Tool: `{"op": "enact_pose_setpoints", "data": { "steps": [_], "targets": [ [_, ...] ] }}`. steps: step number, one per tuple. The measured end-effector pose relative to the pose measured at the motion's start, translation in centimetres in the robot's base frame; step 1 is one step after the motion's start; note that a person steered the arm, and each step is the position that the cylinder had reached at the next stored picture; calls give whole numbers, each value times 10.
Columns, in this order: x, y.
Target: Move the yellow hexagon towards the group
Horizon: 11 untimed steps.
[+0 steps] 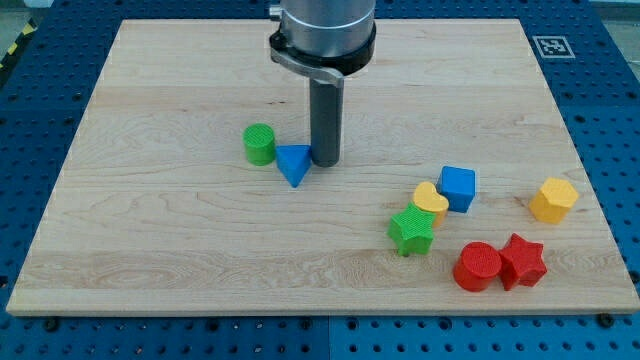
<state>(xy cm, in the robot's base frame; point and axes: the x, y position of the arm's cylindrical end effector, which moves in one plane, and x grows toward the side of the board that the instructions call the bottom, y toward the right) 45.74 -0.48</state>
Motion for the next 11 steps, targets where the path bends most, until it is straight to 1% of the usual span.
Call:
{"op": "enact_pose_setpoints", "data": {
  "steps": [2, 3, 5, 6, 7, 8, 9, 10, 11],
  "targets": [
    [3, -26],
    [2, 16],
    [-12, 155],
    [-9, 227],
    [18, 286],
    [57, 289],
    [60, 277],
    [62, 276],
    [50, 276]
  ]
}}
